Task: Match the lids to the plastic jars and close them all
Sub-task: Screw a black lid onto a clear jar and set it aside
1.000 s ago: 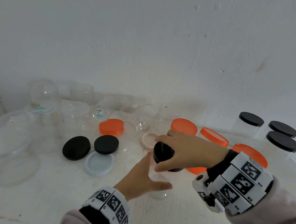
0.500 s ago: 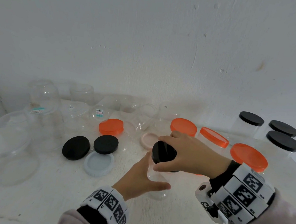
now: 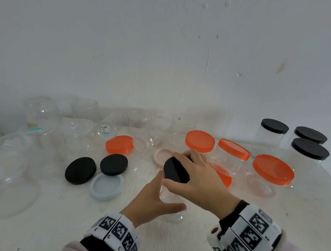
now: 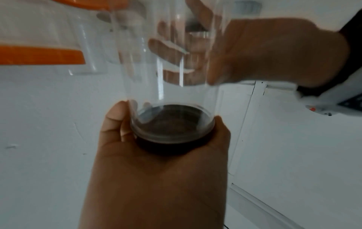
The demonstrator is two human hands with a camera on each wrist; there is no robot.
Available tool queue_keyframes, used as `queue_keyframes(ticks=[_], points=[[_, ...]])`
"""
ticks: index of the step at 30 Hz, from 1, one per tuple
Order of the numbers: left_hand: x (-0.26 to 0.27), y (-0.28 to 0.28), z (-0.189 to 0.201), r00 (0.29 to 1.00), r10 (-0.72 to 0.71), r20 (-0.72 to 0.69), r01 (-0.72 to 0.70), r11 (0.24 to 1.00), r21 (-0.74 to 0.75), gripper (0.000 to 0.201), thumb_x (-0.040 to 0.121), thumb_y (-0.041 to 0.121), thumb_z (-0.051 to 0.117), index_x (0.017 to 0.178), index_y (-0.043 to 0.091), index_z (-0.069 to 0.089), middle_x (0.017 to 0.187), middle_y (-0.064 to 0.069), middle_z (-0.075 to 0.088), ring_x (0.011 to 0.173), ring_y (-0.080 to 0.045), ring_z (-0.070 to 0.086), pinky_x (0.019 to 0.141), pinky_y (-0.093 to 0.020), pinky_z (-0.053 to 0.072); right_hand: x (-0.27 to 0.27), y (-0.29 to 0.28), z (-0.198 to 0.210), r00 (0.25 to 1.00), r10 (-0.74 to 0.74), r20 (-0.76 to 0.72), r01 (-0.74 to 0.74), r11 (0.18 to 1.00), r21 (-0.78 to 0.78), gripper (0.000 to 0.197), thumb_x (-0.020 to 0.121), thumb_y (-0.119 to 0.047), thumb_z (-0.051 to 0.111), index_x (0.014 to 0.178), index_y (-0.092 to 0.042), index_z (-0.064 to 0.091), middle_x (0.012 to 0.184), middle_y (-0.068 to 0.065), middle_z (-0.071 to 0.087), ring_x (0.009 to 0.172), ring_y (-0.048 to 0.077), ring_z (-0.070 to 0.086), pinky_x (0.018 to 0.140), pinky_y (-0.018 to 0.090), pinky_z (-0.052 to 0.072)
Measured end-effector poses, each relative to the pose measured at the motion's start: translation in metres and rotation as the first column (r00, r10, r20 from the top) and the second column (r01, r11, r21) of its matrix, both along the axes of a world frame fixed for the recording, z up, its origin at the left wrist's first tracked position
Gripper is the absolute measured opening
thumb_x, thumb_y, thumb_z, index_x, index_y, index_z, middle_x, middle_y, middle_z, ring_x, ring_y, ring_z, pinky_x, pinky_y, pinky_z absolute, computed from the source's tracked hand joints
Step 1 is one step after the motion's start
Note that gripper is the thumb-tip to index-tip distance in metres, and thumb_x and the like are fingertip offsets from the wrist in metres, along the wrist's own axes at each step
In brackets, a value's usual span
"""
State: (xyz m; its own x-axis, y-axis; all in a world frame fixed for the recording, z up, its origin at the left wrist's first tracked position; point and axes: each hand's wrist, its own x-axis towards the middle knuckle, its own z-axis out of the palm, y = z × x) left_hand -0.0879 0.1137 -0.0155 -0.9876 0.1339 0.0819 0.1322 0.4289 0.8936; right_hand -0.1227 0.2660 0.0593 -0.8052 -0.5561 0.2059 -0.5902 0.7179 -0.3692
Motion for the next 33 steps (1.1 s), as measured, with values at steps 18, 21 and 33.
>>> queue_keyframes(ticks=[18,21,33], points=[[-0.004,-0.006,-0.004,0.997,-0.004,0.076,0.01,0.997,-0.075,0.098,0.045,0.083,0.069,0.13,0.058,0.027,0.119,0.042,0.046,0.111,0.016,0.047,0.08,-0.005,0.041,0.009,0.001,-0.018,1.0,-0.017,0.01,0.019,0.947,-0.322,0.071,0.075,-0.058,0.07,0.136,-0.03,0.05,0.136,-0.022,0.04,0.114,0.004,0.04,0.088,0.011,0.033],[-0.004,-0.016,0.004,0.993,-0.041,0.109,0.061,0.981,-0.183,0.097,0.047,0.082,0.069,0.131,0.061,0.025,0.125,0.042,0.042,0.116,0.016,0.043,0.092,-0.01,0.041,0.009,0.002,-0.019,1.0,-0.014,0.015,0.018,0.939,-0.343,0.072,0.074,-0.057,0.072,0.137,-0.03,0.05,0.136,-0.022,0.04,0.117,0.004,0.04,0.09,0.013,0.034],[-0.01,-0.113,-0.002,0.934,0.358,0.001,-0.269,0.704,-0.658,0.072,0.086,0.044,0.064,0.145,0.023,0.029,0.151,0.003,0.029,0.14,-0.015,0.027,0.113,-0.031,0.029,0.007,0.001,-0.024,1.0,-0.016,0.013,0.02,0.937,-0.349,0.078,0.074,-0.065,0.067,0.141,-0.03,0.045,0.14,-0.022,0.035,0.12,0.004,0.039,0.089,0.011,0.031]])
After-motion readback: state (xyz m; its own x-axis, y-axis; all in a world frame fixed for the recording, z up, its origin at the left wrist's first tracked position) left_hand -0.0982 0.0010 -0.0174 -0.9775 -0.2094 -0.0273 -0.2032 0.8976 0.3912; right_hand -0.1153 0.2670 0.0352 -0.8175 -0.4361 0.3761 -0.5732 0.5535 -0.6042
